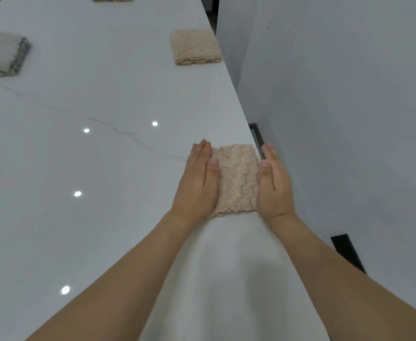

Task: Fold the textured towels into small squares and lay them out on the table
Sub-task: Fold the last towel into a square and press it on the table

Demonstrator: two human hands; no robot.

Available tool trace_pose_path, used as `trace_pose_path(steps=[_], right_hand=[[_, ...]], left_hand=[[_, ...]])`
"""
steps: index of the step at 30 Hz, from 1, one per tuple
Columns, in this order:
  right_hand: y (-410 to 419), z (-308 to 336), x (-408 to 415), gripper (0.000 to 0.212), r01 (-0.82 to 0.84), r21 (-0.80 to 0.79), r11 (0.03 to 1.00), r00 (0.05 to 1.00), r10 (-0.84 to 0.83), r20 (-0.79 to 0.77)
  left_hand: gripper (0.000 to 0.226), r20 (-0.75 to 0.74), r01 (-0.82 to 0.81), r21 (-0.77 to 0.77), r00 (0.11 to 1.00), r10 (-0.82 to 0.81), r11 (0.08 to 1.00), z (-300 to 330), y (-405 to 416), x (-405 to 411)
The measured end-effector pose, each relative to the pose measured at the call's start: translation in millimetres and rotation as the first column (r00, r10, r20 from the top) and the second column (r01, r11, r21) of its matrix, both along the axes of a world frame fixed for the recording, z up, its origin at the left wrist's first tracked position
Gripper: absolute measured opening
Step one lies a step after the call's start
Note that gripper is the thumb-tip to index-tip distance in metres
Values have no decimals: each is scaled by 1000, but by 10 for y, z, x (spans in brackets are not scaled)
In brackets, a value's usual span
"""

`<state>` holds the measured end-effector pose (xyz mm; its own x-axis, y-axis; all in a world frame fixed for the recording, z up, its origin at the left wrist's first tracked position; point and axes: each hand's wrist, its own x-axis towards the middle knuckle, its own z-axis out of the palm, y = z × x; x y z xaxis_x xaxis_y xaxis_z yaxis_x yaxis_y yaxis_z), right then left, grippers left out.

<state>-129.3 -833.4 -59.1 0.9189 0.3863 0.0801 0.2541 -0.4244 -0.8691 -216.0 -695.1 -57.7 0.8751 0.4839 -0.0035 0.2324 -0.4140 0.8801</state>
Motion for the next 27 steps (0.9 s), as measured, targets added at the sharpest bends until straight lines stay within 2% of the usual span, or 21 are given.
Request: trace_pose_path(steps=[2,3,5,7,9,12,16,20,23,27], right_hand=[[-41,-2,-208,50,183,-76,980,983,-181,22],[-38,-21,-332,51,245,-133,960,969,-241,46],[19,-83,-561,57,306,-287,908,951,-282,124],[121,-151,-708,60,354,-396,848,935,-309,174],[243,-157,-792,62,416,-429,802,908,-390,153],[451,-106,-854,62,524,-358,773,841,-537,73],[724,9,-835,59,700,-111,705,696,-709,-111],[889,14,-802,57,784,-13,620,609,-774,-172],[958,-24,-786,54,825,42,563,561,-809,-174],[982,-69,-777,54,832,66,551,555,-821,-138]], left_hand=[[55,-55,152,215,988,-143,965,19,248,-14],[57,-101,254,341,967,-233,905,15,407,6],[58,-231,464,535,884,-407,706,1,726,111],[61,-333,600,619,785,-522,507,11,950,263],[63,-353,653,636,720,-598,411,60,1074,434],[59,-345,703,566,676,-651,430,111,1181,668],[52,-253,753,300,655,-712,586,120,1158,846],[44,-140,713,15,696,-705,701,116,952,869],[45,-44,725,-127,677,-734,677,85,950,907],[48,4,767,-234,616,-788,598,62,951,932]])
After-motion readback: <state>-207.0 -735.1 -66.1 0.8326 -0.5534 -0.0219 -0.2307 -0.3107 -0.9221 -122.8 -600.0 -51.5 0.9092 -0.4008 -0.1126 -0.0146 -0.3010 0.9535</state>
